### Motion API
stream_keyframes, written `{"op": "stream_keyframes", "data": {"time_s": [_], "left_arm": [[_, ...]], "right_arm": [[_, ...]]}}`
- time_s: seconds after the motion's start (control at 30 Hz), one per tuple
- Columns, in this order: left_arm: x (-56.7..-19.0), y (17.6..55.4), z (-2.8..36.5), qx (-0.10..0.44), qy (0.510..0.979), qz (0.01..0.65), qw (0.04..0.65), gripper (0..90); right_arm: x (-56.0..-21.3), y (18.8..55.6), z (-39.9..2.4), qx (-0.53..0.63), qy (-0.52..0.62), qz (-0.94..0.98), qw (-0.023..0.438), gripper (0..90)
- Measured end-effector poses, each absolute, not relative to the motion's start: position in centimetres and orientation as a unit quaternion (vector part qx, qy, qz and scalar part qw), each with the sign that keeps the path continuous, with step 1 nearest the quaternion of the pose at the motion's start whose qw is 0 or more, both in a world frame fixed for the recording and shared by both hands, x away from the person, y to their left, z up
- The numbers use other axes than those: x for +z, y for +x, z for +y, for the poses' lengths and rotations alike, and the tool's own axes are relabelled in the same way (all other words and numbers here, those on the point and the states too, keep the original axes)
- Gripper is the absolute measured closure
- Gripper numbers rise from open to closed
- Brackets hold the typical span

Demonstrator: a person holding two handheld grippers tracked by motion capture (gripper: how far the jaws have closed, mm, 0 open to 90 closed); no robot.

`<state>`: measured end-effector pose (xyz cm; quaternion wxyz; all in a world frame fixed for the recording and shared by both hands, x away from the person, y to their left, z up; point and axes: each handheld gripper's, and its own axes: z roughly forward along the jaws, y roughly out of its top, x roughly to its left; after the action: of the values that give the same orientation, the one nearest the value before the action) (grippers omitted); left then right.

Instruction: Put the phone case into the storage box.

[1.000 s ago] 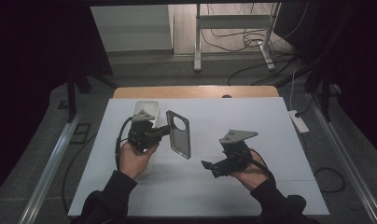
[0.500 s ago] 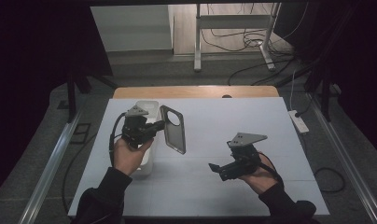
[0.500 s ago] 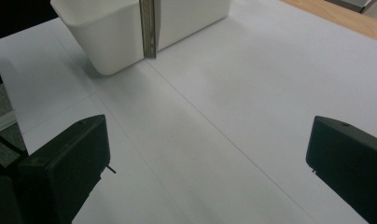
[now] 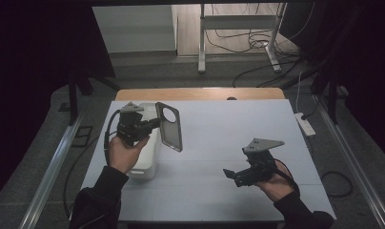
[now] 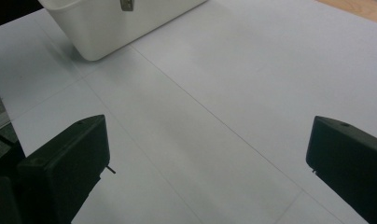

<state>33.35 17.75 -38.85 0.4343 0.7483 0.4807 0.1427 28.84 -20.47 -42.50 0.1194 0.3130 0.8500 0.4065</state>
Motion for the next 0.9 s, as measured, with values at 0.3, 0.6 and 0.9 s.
{"op": "stream_keyframes", "data": {"time_s": [0.3,0.6,0.9], "left_arm": [[-38.3,34.0,18.9,0.152,0.743,0.493,0.427,89.0],[-37.7,34.5,19.9,0.163,0.739,0.501,0.421,89.0],[-37.5,35.0,20.8,0.169,0.732,0.511,0.418,89.0]], "right_arm": [[-42.5,28.5,-22.1,0.407,0.328,0.842,0.130,0.0],[-42.9,28.1,-23.6,0.403,0.342,0.838,0.135,0.0],[-43.3,27.4,-25.2,0.404,0.361,0.829,0.138,0.0]]}}
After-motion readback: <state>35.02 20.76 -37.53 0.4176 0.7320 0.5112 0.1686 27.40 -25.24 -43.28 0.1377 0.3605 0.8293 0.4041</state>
